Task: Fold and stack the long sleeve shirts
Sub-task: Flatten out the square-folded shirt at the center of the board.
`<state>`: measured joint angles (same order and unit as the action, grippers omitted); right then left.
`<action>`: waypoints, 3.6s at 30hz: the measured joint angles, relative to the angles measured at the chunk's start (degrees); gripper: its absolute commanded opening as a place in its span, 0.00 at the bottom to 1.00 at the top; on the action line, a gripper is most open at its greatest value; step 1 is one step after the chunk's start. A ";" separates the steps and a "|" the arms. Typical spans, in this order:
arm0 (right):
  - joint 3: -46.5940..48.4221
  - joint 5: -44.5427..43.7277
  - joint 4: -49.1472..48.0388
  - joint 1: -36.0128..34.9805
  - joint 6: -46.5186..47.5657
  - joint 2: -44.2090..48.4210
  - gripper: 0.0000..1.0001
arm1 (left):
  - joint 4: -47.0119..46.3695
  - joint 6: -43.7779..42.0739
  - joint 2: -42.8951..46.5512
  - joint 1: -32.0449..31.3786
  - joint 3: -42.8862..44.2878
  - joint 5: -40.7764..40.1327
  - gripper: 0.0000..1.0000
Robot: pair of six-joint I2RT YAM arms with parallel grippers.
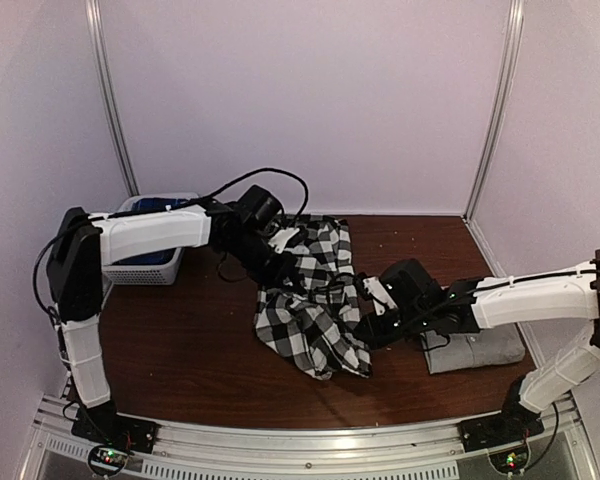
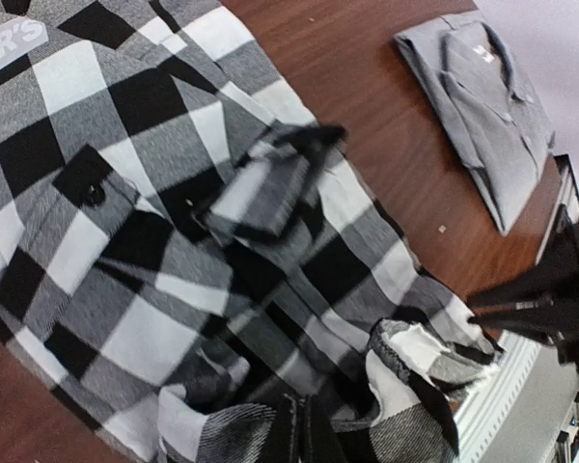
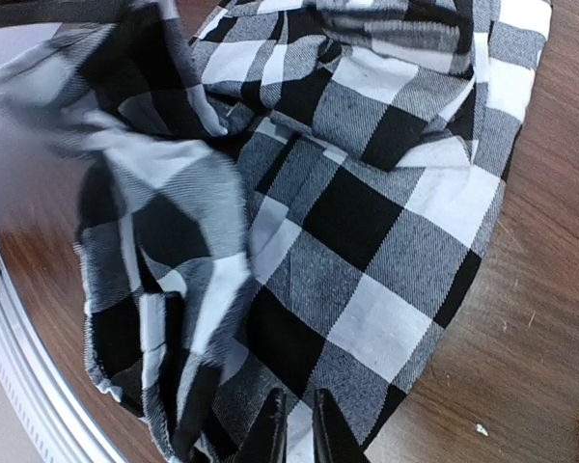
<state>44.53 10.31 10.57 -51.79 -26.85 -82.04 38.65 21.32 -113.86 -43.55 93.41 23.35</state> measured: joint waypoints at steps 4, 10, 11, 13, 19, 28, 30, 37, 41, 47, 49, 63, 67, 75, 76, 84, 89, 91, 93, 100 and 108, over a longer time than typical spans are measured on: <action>-2.36 0.20 0.98 -0.09 -0.83 2.60 0.12 | -1.49 0.17 10.32 -2.93 -12.04 1.53 0.00; -5.90 -0.04 1.49 -0.52 -3.08 6.47 0.25 | -4.44 2.49 16.17 -7.65 -32.72 4.59 0.37; -6.12 -0.46 1.55 -0.55 -3.28 6.88 0.28 | -4.37 2.69 16.35 -7.80 -34.58 4.76 0.44; -6.19 -1.73 1.40 -0.55 -4.13 7.21 0.34 | -4.42 3.72 17.14 -7.76 -37.64 4.96 0.59; -5.33 -7.85 -0.42 -0.22 -6.12 6.99 0.45 | -7.10 6.38 24.26 -7.72 -36.17 0.48 0.64; 4.37 -13.55 -6.62 2.60 -5.95 -2.51 0.57 | -16.13 10.67 16.00 -2.86 -26.29 -11.76 0.65; 6.45 -13.84 -7.45 3.28 -5.44 -5.05 0.59 | -17.03 11.26 12.52 -1.09 -25.18 -13.29 0.65; 9.14 -13.73 -8.87 4.83 -4.37 -11.50 0.61 | -19.71 12.72 2.78 3.43 -19.76 -15.10 0.66; 10.75 -13.38 -9.01 5.29 -4.33 -14.80 0.62 | -20.72 13.35 1.14 3.58 -18.80 -14.53 0.62; 13.22 -12.79 -9.09 5.60 -4.00 -18.05 0.65 | -20.83 13.92 -1.60 3.58 -16.50 -13.16 0.47; 14.51 -12.28 -9.07 5.60 -3.80 -19.58 0.66 | -20.65 14.12 -1.90 3.58 -16.24 -12.50 0.39; 22.21 -9.97 -6.62 5.60 -3.37 -27.93 0.72 | -20.57 13.88 -0.42 3.61 -15.80 -11.41 0.00; 24.15 -10.60 -4.83 5.60 -3.37 -29.99 0.73 | -20.61 13.97 3.34 3.96 -15.89 -14.51 0.00; 27.85 -10.93 -2.01 5.53 -3.30 -33.29 0.59 | -20.70 14.43 9.73 7.37 -16.26 -20.15 0.00; 28.22 -11.10 -1.62 5.53 -3.28 -33.40 0.53 | -20.74 14.43 9.86 7.98 -16.26 -20.46 0.00; 29.38 -13.33 0.83 5.53 -3.23 -33.48 0.09 | -20.61 14.38 9.94 10.45 -16.31 -21.44 0.00; 30.38 -14.34 2.51 6.25 -2.97 -33.05 0.00 | -20.41 14.12 10.10 12.50 -15.98 -21.33 0.00; 30.38 -14.71 3.41 7.37 -2.71 -31.87 0.00 | -19.50 13.66 10.10 14.51 -14.84 -21.22 0.00; 30.38 -15.13 3.91 9.07 -2.10 -30.23 0.00 | -18.67 13.05 10.10 17.03 -12.81 -21.22 0.00; 31.89 -17.07 5.18 19.89 0.37 -22.08 0.00 | -16.31 9.99 9.88 24.61 -1.07 -21.46 0.00; 37.73 -19.06 6.51 35.50 4.44 -17.59 0.00 | -13.27 5.20 6.19 32.22 17.27 -22.56 0.00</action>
<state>82.26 -8.75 17.08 -16.29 -22.41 -99.63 25.39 26.52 -107.68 -11.33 110.67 0.80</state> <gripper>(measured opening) 0.022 0.006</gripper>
